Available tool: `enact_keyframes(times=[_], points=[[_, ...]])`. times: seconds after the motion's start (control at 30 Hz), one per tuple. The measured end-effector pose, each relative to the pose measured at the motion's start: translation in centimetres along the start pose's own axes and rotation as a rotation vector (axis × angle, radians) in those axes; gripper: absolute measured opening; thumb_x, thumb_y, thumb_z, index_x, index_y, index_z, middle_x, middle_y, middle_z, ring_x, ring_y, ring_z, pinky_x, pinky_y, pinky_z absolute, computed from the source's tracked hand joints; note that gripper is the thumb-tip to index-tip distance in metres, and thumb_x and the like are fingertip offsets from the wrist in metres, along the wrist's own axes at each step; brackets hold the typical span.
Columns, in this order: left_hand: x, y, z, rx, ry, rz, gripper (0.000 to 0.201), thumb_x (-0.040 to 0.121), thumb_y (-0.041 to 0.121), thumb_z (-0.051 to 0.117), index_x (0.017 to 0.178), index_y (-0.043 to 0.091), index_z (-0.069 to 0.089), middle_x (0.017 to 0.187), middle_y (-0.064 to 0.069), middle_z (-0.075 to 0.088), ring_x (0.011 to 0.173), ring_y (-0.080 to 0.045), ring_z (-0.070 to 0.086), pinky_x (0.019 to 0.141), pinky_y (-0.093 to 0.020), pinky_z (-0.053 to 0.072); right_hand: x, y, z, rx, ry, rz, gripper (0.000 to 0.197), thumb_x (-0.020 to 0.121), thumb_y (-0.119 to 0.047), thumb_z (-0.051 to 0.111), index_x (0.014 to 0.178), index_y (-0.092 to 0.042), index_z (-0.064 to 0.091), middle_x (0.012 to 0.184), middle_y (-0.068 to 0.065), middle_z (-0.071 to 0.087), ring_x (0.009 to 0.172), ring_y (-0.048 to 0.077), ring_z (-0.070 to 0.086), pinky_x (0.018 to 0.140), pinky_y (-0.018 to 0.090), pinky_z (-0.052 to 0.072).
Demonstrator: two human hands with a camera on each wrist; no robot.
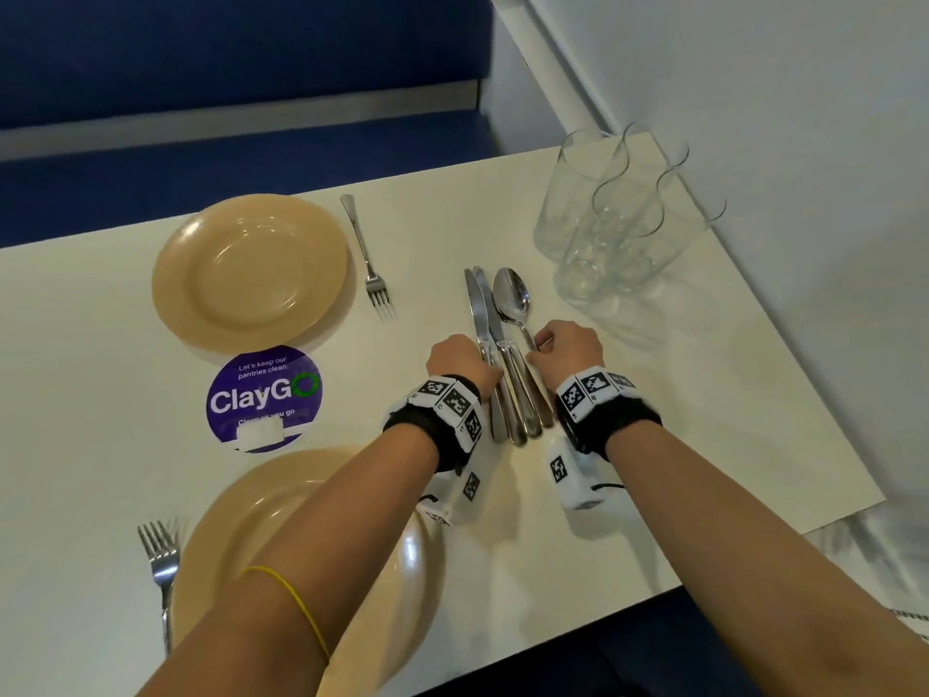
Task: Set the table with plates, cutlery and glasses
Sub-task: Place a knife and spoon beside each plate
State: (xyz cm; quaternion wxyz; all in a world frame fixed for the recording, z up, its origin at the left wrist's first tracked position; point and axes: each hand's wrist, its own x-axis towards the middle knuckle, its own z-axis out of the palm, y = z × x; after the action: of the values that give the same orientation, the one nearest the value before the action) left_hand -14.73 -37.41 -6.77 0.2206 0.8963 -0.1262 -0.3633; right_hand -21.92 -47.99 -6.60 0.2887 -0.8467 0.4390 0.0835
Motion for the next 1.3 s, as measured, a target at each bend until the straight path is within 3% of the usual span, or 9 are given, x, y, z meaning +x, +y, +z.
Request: enact_keyframes(times=[0.1,0.2,0.33,0.57,0.7,0.8,0.9,1.03,1.3], points=[[-0.3,1.0,0.1,0.010,0.042,-0.041,0.038,0.079,0.027,0.068,0.055,0.013,0.041,0.057,0.000,0.045,0.054,-0.017,0.048,0.043,-0.022,0.033,0.3,0.5,-0.7,0.015,-0.030,0.009,0.023,0.080,-0.022,0.072,0.099,-0.010,0.067,0.102,0.010,0.069,0.096,0.026,0.064,0.078,0.026,0.046],[-0.1,1.4,0.2,0.030,0.053,-0.078,0.038,0.077,0.031,0.071,0.058,0.014,0.043,0.059,0.000,0.048,0.060,-0.018,0.054,0.045,-0.022,0.039,0.5,0.9,-1.4,0.023,-0.072,0.008,0.024,0.077,-0.027,0.075,0.093,-0.011,0.069,0.099,0.010,0.070,0.092,0.024,0.065,0.072,0.023,0.044],[-0.2,2.1,0.3,0.090,0.075,-0.088,0.038,0.077,0.029,0.070,0.059,0.014,0.041,0.059,0.001,0.044,0.050,-0.012,0.043,0.042,-0.021,0.034,0.9,1.6,-2.1,0.031,-0.115,-0.026,0.025,0.077,-0.031,0.075,0.087,-0.008,0.071,0.094,0.010,0.072,0.084,0.022,0.064,0.070,0.023,0.042],[-1.3,2.5,0.3,0.117,0.111,-0.122,0.036,0.083,0.026,0.063,0.058,0.012,0.040,0.057,-0.001,0.045,0.049,-0.013,0.044,0.042,-0.022,0.034,0.7,2.3,-2.9,0.084,-0.174,-0.070,0.026,0.080,-0.028,0.073,0.091,-0.004,0.072,0.095,0.015,0.072,0.079,0.022,0.061,0.080,0.030,0.051],[-1.8,1.9,0.1,0.073,0.082,-0.149,0.029,0.088,0.021,0.059,0.065,0.008,0.049,0.070,-0.004,0.058,0.076,-0.023,0.064,0.066,-0.027,0.052,-0.1,2.1,-3.3,0.119,-0.177,-0.102,0.023,0.082,-0.026,0.072,0.092,-0.005,0.070,0.098,0.012,0.072,0.092,0.025,0.065,0.082,0.028,0.049],[-3.0,0.4,-0.7,-0.032,0.033,-0.151,0.022,0.089,0.020,0.059,0.093,-0.001,0.067,0.094,-0.013,0.072,0.091,-0.026,0.070,0.085,-0.034,0.056,-1.2,1.5,-3.5,0.210,-0.213,-0.129,0.016,0.080,-0.024,0.073,0.076,-0.012,0.063,0.096,0.013,0.071,0.084,0.024,0.066,0.085,0.031,0.054],[-5.0,-1.6,-1.0,-0.125,0.042,-0.141,0.025,0.089,0.022,0.061,0.095,0.000,0.069,0.091,-0.013,0.074,0.085,-0.025,0.072,0.084,-0.035,0.058,-3.1,0.7,-3.5,0.271,-0.272,-0.164,0.021,0.080,-0.020,0.073,0.067,-0.016,0.058,0.091,0.016,0.071,0.083,0.031,0.070,0.083,0.042,0.057],[-7.6,-4.0,0.0,-0.083,0.081,-0.134,0.027,0.085,0.026,0.066,0.091,0.001,0.071,0.088,-0.013,0.074,0.084,-0.025,0.072,0.084,-0.037,0.057,-6.0,0.2,-2.0,0.295,-0.458,-0.159,0.020,0.080,-0.013,0.073,0.071,-0.014,0.056,0.080,0.012,0.066,0.067,0.024,0.065,0.075,0.041,0.060],[-11.2,-6.8,3.9,0.104,0.093,-0.097,0.032,0.086,0.031,0.066,0.098,0.002,0.068,0.098,-0.012,0.072,0.094,-0.026,0.068,0.088,-0.038,0.054,-10.4,1.2,1.7,0.167,-0.555,-0.142,0.023,0.082,-0.008,0.071,0.067,-0.010,0.053,0.089,0.019,0.070,0.086,0.033,0.071,0.081,0.046,0.058]])
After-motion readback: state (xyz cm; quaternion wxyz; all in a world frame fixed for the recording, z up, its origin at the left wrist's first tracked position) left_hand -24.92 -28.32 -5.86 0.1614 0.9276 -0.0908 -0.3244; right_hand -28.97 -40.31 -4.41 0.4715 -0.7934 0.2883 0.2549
